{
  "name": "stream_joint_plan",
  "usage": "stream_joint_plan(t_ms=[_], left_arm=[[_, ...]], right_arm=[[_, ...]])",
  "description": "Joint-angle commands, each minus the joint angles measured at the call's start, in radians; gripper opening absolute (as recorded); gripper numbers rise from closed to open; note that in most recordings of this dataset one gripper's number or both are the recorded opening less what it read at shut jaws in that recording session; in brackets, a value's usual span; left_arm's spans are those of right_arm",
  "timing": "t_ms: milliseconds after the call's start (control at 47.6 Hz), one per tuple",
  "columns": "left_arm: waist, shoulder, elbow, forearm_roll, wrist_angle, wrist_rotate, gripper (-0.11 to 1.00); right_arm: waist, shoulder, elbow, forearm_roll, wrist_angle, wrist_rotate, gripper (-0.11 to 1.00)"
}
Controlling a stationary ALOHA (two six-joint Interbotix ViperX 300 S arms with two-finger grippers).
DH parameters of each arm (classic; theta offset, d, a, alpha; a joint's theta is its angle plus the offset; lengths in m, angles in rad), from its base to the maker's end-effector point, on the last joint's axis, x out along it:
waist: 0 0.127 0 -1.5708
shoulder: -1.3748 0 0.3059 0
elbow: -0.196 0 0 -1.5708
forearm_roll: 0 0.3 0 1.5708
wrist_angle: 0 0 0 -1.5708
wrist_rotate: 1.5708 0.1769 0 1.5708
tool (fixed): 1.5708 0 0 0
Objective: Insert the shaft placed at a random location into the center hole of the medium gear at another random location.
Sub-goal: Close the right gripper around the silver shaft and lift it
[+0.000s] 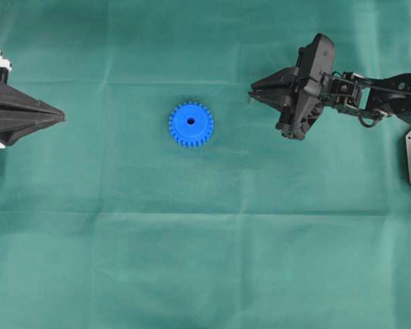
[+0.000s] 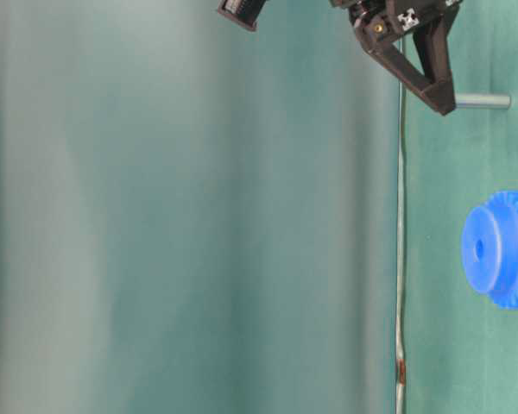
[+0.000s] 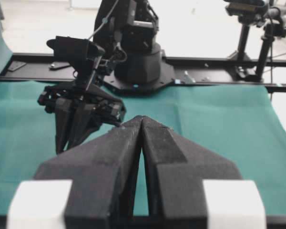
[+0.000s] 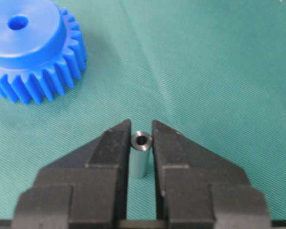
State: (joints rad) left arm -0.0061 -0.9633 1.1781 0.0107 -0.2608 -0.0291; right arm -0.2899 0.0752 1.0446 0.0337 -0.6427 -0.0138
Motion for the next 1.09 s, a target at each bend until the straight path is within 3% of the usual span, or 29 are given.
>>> stream_joint_plan(t_ms=[0,504,819,1071], left_arm=[[-0.002,0.008,-0.023,0.002,-0.005,-0.002,0.00],[-0.003,0.003,-0.025,0.003,0.006,-0.002,0.00],[-0.002,0.003,-0.025,0.003,0.006,-0.002,0.00],[-0.002,0.003,-0.025,0.002,0.006,-0.003,0.00]], right_arm=[[-0.003,-0.011,-0.012,-0.002,-0.002,0.000,0.13],[-0.003,-0.040,-0.020,0.000,0.023,0.003,0.13],[-0.003,-0.190,-0.052,-0.003,0.172,0.000,0.13],[-0.002,-0.204,-0.067,-0.003,0.213,-0.002,0.13]])
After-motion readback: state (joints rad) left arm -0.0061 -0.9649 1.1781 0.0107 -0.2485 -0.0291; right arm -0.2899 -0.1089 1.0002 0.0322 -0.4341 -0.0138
